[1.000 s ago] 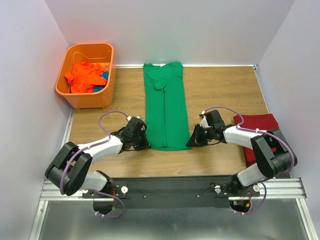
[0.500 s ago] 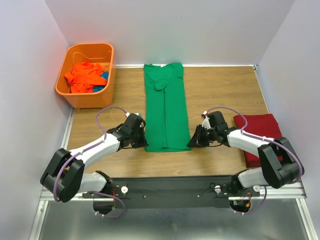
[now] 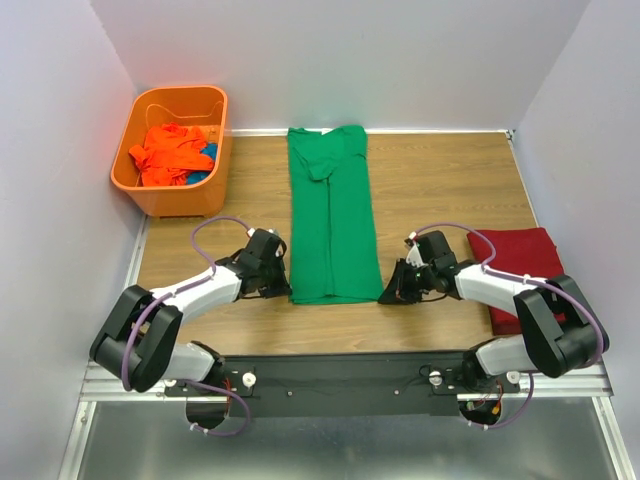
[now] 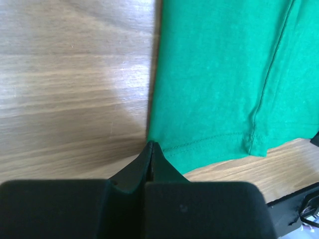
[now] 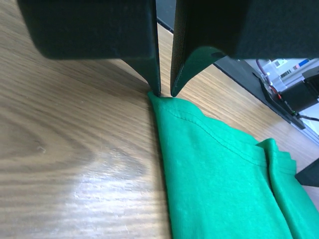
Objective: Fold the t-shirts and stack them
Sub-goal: Fold the tshirt
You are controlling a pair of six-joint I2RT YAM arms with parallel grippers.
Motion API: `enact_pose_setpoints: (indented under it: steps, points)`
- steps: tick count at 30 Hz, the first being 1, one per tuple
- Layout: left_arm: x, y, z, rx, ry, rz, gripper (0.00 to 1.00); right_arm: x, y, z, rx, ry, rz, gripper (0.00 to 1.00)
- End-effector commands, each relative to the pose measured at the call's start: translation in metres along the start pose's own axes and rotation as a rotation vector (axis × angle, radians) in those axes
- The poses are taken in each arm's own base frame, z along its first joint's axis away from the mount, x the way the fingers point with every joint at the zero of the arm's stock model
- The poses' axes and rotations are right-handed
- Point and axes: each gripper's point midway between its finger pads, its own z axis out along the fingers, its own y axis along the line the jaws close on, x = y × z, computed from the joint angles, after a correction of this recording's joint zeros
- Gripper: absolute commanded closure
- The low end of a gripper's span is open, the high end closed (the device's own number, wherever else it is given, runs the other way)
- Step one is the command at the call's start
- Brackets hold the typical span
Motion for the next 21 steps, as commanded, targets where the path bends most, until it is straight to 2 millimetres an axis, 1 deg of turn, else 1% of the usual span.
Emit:
enact_pose_setpoints:
  steps: [1, 3, 5, 6, 8, 9, 10, 11, 12, 13, 14, 15, 16, 17, 18, 19, 21]
  points:
    - [0.013, 0.009, 0.004, -0.002, 0.037, 0.024, 1.0, 0.008, -0.014, -0.001, 0.049, 0.007, 0.025, 0.81]
    - [0.015, 0.01, 0.003, -0.007, 0.044, 0.022, 1.0, 0.008, -0.014, -0.001, 0.048, 0.006, 0.026, 0.81]
    - [0.007, 0.006, -0.002, -0.007, 0.02, 0.032, 1.0, 0.005, -0.009, -0.005, 0.035, -0.006, 0.019, 0.81]
    - [0.007, 0.008, -0.006, -0.025, 0.023, 0.033, 1.0, 0.003, -0.005, -0.007, 0.026, -0.015, 0.014, 0.8]
    - [-0.007, -0.001, -0.016, -0.014, -0.019, 0.049, 1.0, 0.0, 0.001, -0.013, 0.018, -0.034, 0.007, 0.8]
    - [-0.011, -0.003, -0.021, -0.024, -0.026, 0.052, 0.98, -0.005, 0.003, -0.015, 0.022, -0.052, 0.004, 0.8]
    - [-0.013, -0.004, -0.024, -0.026, -0.028, 0.055, 0.95, -0.003, 0.001, -0.018, 0.035, -0.048, 0.007, 0.8]
    - [-0.014, -0.004, -0.028, -0.028, -0.033, 0.06, 0.91, -0.008, 0.007, -0.022, 0.026, -0.067, -0.005, 0.8]
    - [-0.013, -0.002, -0.031, -0.041, -0.025, 0.059, 0.88, -0.01, 0.008, -0.024, 0.031, -0.076, -0.007, 0.79]
    - [-0.015, -0.004, -0.034, -0.039, -0.03, 0.061, 0.77, -0.01, 0.007, -0.027, 0.041, -0.086, -0.009, 0.77]
    - [-0.015, -0.004, -0.035, -0.04, -0.031, 0.064, 0.72, -0.012, 0.008, -0.029, 0.043, -0.095, -0.011, 0.75]
    - [-0.015, -0.004, -0.036, -0.036, -0.034, 0.066, 0.65, -0.015, 0.008, -0.03, 0.05, -0.109, -0.013, 0.69]
    - [-0.015, -0.006, -0.036, -0.028, -0.035, 0.066, 0.61, -0.016, 0.009, -0.031, 0.052, -0.114, -0.014, 0.68]
    - [-0.012, -0.007, -0.035, -0.013, -0.022, 0.065, 0.58, -0.017, 0.009, -0.032, 0.054, -0.116, -0.012, 0.59]
    - [-0.013, -0.01, -0.033, 0.001, -0.024, 0.058, 0.57, -0.018, 0.008, -0.032, 0.058, -0.12, -0.011, 0.58]
    - [-0.009, -0.01, -0.031, 0.008, -0.014, 0.054, 0.55, -0.02, 0.008, -0.031, 0.065, -0.126, -0.012, 0.54]
    - [-0.005, -0.012, -0.028, 0.028, 0.0, 0.047, 0.55, -0.021, 0.006, -0.03, 0.078, -0.125, -0.003, 0.54]
